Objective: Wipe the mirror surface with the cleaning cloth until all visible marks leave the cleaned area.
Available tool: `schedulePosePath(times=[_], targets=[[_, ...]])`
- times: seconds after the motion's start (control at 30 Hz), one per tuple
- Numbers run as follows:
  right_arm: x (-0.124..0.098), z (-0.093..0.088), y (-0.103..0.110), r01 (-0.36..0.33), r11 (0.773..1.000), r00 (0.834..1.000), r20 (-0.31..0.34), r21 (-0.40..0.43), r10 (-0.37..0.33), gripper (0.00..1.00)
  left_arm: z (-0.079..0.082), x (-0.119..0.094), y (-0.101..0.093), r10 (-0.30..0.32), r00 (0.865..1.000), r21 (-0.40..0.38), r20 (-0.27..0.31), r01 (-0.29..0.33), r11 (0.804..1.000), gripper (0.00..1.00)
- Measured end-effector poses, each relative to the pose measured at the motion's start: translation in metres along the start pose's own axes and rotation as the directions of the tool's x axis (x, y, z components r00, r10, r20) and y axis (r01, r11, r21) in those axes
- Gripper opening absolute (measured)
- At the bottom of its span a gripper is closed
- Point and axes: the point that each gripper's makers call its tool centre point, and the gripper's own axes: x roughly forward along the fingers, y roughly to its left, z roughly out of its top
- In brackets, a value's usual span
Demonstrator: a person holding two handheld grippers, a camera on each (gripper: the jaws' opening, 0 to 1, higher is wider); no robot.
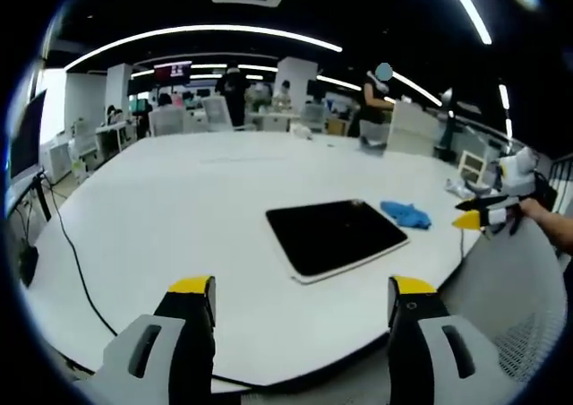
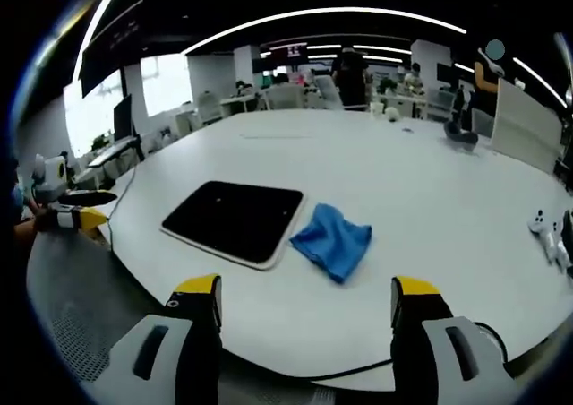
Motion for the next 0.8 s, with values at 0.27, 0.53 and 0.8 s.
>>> schedulePosePath(times=[0.27, 0.53, 0.8], targets=[[-0.002, 0.006, -0.010, 0.053, 0.998, 0.998, 0.032, 0.023, -0.054, 0.78, -0.006, 0.002, -0.004, -0.029, 0.999, 0.000, -0.045, 0.029, 1.000, 0.78], [-0.002, 0.004, -0.005, 0.027, 0.999, 0.999, 0.024, 0.024, -0.027, 0.79, 0.013, 0.001, 0.000, -0.003, 0.998, 0.025, 0.068, 0.001, 1.000, 0.86], [-0.002, 0.011, -0.009, 0.037, 0.999, 0.997, 0.066, 0.003, -0.038, 0.82, -0.001, 0.002, 0.002, 0.014, 1.000, 0.019, -0.018, -0.014, 1.000, 0.84]])
